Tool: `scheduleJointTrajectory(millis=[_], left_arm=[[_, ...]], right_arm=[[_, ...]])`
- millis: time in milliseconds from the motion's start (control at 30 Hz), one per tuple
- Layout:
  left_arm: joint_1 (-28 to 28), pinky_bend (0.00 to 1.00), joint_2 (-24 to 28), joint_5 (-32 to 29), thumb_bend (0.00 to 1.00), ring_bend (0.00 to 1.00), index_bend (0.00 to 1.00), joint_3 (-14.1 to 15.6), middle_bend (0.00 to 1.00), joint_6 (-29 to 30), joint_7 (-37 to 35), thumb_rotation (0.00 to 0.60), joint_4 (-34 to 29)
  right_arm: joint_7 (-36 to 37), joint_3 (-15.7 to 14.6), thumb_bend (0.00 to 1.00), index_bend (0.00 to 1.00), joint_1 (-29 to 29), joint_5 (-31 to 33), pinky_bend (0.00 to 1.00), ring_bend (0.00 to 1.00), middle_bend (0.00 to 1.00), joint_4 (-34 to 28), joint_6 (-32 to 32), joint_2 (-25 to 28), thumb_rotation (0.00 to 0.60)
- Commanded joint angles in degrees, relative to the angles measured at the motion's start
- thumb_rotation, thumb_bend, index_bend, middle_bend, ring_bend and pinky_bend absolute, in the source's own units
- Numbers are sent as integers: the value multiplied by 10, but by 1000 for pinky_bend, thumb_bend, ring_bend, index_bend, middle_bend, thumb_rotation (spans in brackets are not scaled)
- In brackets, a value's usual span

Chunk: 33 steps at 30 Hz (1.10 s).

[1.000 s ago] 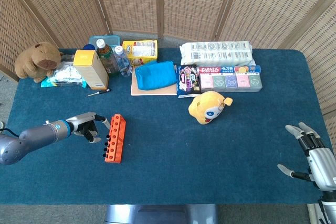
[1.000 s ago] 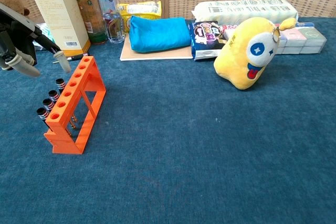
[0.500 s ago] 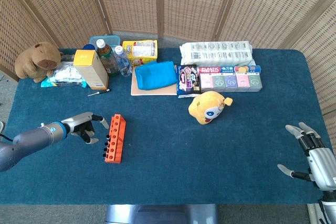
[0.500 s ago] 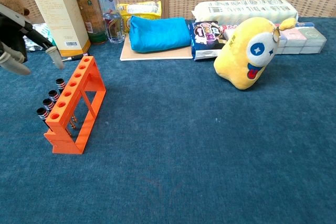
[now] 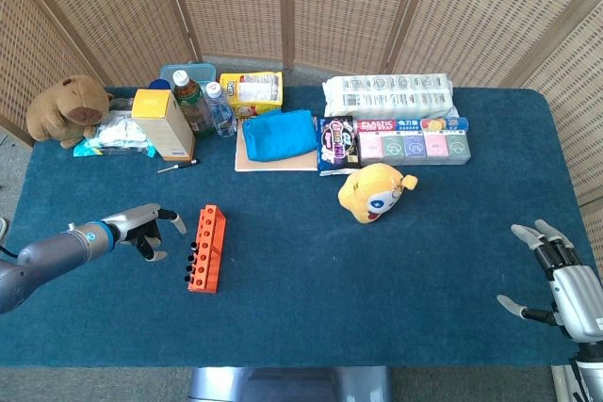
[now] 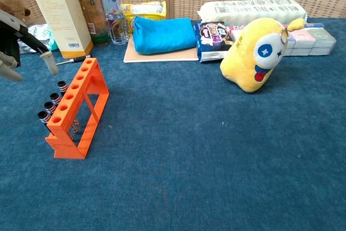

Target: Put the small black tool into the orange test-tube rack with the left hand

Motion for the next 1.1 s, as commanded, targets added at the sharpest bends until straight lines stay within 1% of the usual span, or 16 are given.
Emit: scheduleJointTrajectory(millis=[33, 300, 600, 733, 900, 1100], left_arm=[[-11, 1000, -7, -6, 367, 1000, 271, 11, 1000, 13, 4, 600, -5], [-33, 1000, -23, -26, 367, 1000, 271, 31, 1000, 40, 14, 600, -14], [-55, 1000, -27, -48, 367, 1000, 270, 49, 1000, 37, 18, 600, -21], [-56, 1000, -26, -52, 368, 1000, 271, 48, 1000, 31, 17, 600, -24], [-54, 1000, -20, -51, 368, 1000, 271, 39, 1000, 16, 15, 600, -27], [-55, 1000, -13, -52, 367, 1000, 271, 37, 1000, 5, 13, 600, -27]], right_arm=[[0, 0, 0, 107, 0, 0, 63, 49, 175, 0, 0, 0, 596], [5, 0, 0, 107, -1, -1, 63, 48, 175, 0, 2, 3, 596], [12, 0, 0, 107, -1, -2, 63, 49, 175, 1, 4, 5, 595], [13, 0, 0, 107, -2, -2, 63, 49, 175, 1, 6, 5, 592], [13, 0, 0, 107, -2, -1, 63, 48, 175, 1, 5, 5, 593], [12, 0, 0, 107, -2, -1, 63, 49, 175, 0, 5, 5, 593]])
